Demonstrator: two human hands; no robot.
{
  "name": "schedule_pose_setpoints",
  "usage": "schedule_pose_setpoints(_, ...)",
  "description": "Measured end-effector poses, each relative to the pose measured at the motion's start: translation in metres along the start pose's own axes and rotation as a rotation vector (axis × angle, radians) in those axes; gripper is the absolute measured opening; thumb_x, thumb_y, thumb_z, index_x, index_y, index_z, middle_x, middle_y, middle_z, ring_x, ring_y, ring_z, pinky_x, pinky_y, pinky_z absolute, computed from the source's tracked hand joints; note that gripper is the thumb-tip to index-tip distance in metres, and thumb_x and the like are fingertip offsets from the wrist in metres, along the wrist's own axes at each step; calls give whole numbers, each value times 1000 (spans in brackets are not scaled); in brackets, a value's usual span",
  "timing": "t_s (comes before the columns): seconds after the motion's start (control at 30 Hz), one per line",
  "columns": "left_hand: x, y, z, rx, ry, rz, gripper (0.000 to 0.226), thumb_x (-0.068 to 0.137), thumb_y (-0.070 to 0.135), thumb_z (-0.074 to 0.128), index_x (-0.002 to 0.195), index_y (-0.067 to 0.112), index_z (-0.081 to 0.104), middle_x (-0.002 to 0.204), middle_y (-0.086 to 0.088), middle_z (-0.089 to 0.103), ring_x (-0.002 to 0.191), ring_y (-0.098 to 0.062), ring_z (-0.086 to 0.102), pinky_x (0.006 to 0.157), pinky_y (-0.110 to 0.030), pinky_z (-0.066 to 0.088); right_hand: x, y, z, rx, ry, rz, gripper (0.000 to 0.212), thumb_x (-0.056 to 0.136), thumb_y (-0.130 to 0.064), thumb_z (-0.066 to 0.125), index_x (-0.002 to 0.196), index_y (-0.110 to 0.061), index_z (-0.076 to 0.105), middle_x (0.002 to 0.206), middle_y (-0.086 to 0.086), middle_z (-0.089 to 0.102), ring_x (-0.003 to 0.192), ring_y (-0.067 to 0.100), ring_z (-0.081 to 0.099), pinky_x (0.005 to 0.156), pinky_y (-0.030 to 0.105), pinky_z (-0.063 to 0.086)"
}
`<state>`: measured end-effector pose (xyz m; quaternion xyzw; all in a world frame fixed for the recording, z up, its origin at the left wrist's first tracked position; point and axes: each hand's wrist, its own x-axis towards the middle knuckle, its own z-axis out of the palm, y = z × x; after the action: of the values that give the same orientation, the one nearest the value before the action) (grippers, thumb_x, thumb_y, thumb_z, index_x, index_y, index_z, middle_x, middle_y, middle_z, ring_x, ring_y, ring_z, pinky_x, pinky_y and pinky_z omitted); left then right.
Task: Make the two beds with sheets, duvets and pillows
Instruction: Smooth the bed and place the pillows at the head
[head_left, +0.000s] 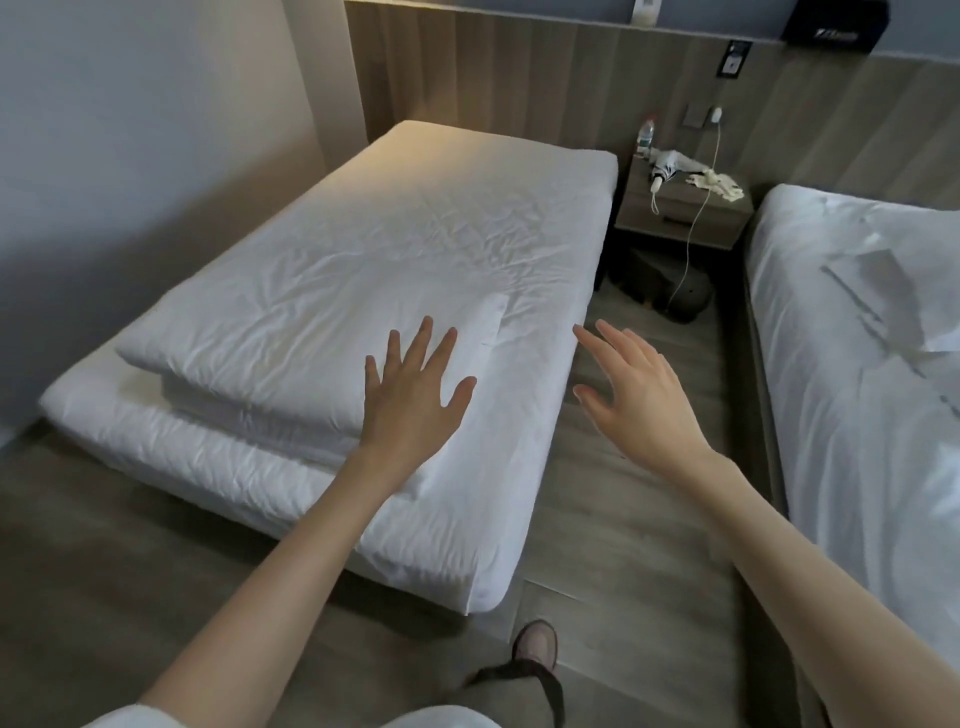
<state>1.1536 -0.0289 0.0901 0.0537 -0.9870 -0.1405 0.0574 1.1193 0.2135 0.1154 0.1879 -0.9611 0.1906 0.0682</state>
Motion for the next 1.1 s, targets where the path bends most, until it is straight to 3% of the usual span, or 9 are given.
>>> schedule_pose_setpoints(0.33, 148, 83, 55, -87, 21, -160, 61, 100, 50, 34, 155, 31, 13, 164, 3, 0, 150, -31, -1, 119, -54, 5, 137, 99, -1, 27, -67, -101, 63, 95, -26, 57, 151, -27, 30, 158, 4, 29, 146, 27, 23, 116, 48, 24)
schedule_pose_setpoints(0.53, 215, 73, 60, -59, 52, -302, 62, 100, 51, 34, 155, 31, 13, 164, 4, -1, 150, -29, 0, 119, -54, 8, 228, 120, 5, 65, -123, -215, 59, 98, -22, 52, 152, -25, 29, 158, 3, 29, 143, 25, 26, 115, 41, 27)
schedule_pose_setpoints(0.87, 244, 4, 68, -127, 174, -800, 63, 97, 56, 38, 154, 34, 19, 163, 8, 1, 150, -28, 2, 119, -51, 6, 392, 88, 89, 91, -284, -502, 54, 99, -20, 48, 150, -21, 32, 155, 7, 33, 137, 32, 36, 107, 48, 37)
schedule_pose_setpoints(1.1, 239, -5, 80, -143, 283, -1204, 65, 96, 58, 40, 153, 36, 18, 163, 6, 5, 150, -28, 8, 118, -51, 12, 483, 60, 127, 175, -552, -641, 52, 102, -28, 42, 152, -22, 26, 158, 4, 23, 139, 35, 28, 104, 51, 34)
